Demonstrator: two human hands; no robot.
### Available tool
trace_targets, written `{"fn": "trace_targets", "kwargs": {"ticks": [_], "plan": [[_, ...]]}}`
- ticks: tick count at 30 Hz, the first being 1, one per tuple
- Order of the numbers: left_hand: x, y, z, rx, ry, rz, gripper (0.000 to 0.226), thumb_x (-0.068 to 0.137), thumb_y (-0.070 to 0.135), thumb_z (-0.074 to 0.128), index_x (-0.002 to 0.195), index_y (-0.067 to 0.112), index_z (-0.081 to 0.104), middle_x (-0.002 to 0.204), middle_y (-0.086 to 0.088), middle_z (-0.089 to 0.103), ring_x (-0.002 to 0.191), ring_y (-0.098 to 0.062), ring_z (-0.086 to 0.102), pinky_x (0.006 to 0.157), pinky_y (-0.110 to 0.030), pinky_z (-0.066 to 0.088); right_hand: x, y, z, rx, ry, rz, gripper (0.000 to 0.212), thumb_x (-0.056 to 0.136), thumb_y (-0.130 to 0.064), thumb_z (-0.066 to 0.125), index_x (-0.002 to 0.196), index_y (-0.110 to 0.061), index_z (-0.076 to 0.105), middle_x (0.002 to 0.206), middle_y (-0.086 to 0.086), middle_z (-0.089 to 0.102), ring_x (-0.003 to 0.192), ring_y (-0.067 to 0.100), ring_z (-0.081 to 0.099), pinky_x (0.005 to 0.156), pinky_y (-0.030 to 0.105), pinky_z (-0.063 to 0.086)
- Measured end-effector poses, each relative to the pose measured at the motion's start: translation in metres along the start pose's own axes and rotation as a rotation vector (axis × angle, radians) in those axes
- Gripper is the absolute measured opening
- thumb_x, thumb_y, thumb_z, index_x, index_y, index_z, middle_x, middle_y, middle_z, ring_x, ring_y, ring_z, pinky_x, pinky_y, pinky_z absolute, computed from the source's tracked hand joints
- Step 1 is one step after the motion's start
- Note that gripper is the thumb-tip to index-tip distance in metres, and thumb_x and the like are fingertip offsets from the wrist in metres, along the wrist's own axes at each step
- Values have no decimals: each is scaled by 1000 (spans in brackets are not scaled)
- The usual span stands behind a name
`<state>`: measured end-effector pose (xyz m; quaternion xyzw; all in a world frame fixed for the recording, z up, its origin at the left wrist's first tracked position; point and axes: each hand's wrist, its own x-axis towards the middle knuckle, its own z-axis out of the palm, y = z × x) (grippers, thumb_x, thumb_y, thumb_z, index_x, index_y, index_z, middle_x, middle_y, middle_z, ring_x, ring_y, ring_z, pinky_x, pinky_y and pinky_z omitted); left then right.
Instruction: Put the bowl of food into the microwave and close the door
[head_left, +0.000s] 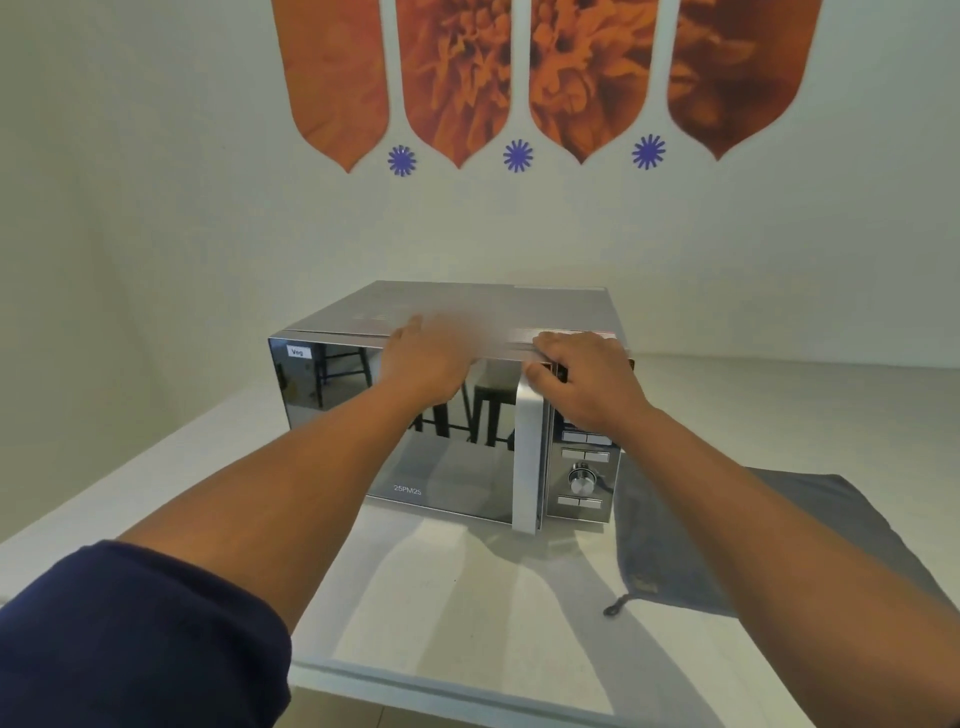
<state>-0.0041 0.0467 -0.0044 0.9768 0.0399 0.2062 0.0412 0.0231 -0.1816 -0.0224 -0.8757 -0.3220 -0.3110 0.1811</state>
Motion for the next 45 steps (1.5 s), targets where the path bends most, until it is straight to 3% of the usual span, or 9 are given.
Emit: {"fn": "trace_targets", "kwargs": {"ticks": [1,3,7,9,16,33,40,45], "plan": [[-1,2,2,6,28,60,64,106,47,7,157,19,35,161,-4,39,152,-32,27,121,-49,25,-2,0,3,-22,-1,6,52,97,-56,37,115,-20,70,111,2,75,105,26,65,92,44,46],[-2,9,5,2,68,168,63,107,49,8,156,23,37,158,-1,44,151,-27,32,118,-46,30,-6,0,8,-28,-24,43,61,99,-55,35,140,-18,60,143,5,63,132,28,54,110,49,36],[-4,32,13,-8,116,394,59,107,50,15,155,26,40,155,3,49,147,-21,39,115,-41,35,-14,-5,19,-33,-11,101,63,105,-51,23,155,-19,43,161,2,43,152,20,30,120,43,18],[-5,37,17,-18,150,425,57,107,49,18,153,26,44,153,3,51,145,-19,42,115,-40,38,-18,-9,24,-50,26,135,62,107,-50,18,159,-20,35,166,-1,33,156,16,16,123,41,9],[0,37,25,-46,225,410,57,106,47,20,146,24,53,150,0,55,142,-19,48,113,-39,39,-17,-16,30,-111,58,209,63,106,-46,15,160,-18,31,169,0,27,157,16,11,123,37,4],[8,40,31,-47,222,390,57,107,46,19,147,24,53,151,1,53,142,-19,47,115,-39,38,-12,-24,31,-229,26,290,66,105,-44,11,158,-14,34,165,6,35,153,23,27,122,42,17],[5,42,29,-65,153,336,61,107,47,17,157,17,35,163,-4,35,152,-20,30,120,-39,27,-14,-27,22,-225,-35,280,64,105,-44,14,158,-14,35,163,6,39,150,23,34,120,42,21],[9,49,5,-152,199,356,65,106,47,18,162,14,16,170,-7,14,157,-21,11,125,-39,14,-3,-26,2,-177,2,240,64,106,-46,20,162,-16,24,170,5,24,153,21,28,119,45,26]]}}
